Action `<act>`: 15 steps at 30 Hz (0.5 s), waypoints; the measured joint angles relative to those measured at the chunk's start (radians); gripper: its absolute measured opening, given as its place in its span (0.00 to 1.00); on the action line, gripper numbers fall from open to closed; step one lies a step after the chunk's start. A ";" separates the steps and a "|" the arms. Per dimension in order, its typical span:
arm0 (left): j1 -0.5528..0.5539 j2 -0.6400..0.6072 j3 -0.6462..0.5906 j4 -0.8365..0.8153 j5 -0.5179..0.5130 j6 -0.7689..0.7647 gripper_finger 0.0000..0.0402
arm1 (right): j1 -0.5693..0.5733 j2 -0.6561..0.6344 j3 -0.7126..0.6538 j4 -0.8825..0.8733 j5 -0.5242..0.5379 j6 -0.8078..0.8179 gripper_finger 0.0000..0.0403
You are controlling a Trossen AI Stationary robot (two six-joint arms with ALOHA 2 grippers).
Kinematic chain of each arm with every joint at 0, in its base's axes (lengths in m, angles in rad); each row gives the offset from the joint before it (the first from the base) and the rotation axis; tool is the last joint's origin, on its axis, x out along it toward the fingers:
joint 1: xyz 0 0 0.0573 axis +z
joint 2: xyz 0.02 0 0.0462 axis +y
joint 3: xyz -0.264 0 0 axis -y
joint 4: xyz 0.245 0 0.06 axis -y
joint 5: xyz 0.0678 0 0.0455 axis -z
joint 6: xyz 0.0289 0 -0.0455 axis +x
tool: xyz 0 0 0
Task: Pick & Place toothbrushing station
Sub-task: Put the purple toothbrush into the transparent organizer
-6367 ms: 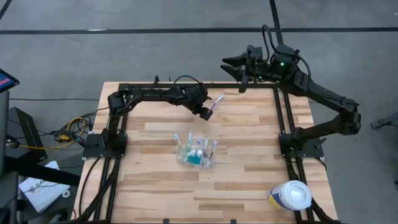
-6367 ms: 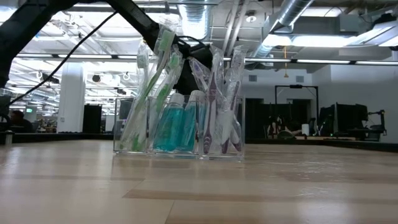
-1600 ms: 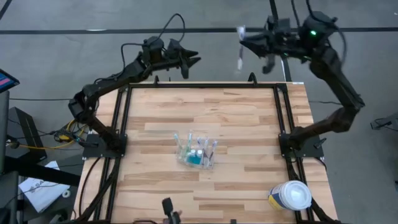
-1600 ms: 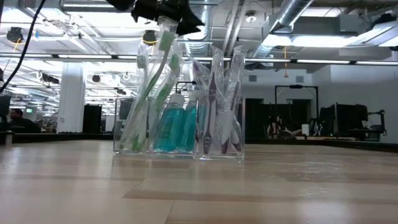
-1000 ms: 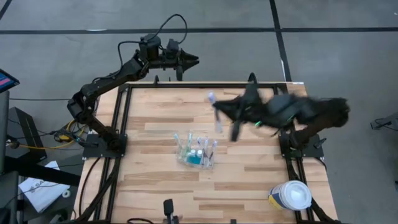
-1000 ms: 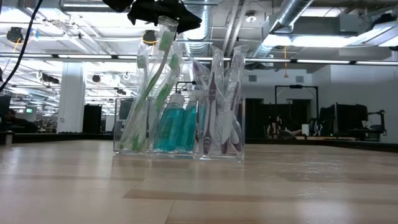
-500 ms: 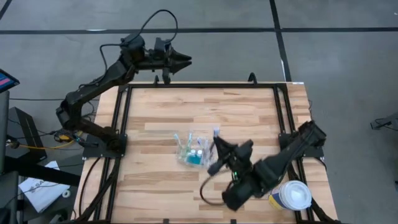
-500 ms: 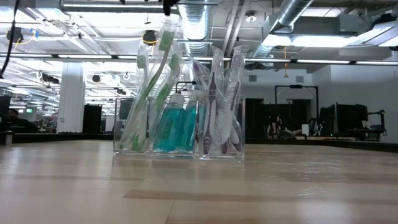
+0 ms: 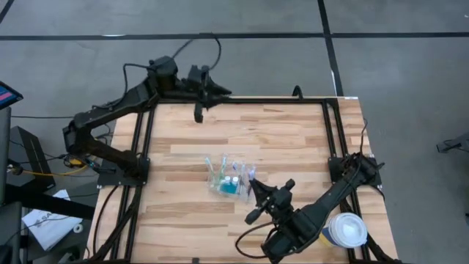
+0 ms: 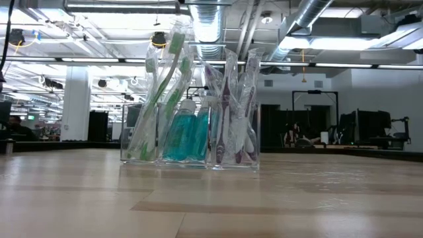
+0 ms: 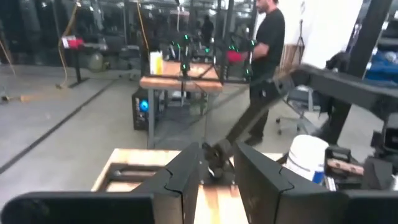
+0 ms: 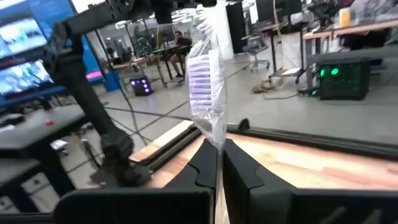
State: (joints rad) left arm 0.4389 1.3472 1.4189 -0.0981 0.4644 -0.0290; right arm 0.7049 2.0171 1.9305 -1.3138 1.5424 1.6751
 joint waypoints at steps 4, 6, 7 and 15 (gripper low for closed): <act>-0.030 -0.009 -0.061 -0.006 -0.036 0.002 0.23 | -0.011 0.000 -0.041 -0.037 -0.008 0.046 0.00; -0.037 -0.024 -0.094 0.002 -0.047 0.002 0.23 | -0.020 0.000 -0.070 -0.058 -0.035 0.110 0.00; -0.038 -0.034 -0.112 0.003 -0.047 0.002 0.23 | -0.023 0.000 -0.090 -0.061 -0.051 0.139 0.00; -0.038 -0.113 -0.244 0.087 -0.076 0.002 0.23 | -0.058 -0.006 -0.284 -0.053 -0.091 0.280 0.00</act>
State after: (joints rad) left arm 0.4011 1.2342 1.1753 -0.0108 0.3885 -0.0265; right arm 0.6471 2.0113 1.6463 -1.3667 1.4515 1.9554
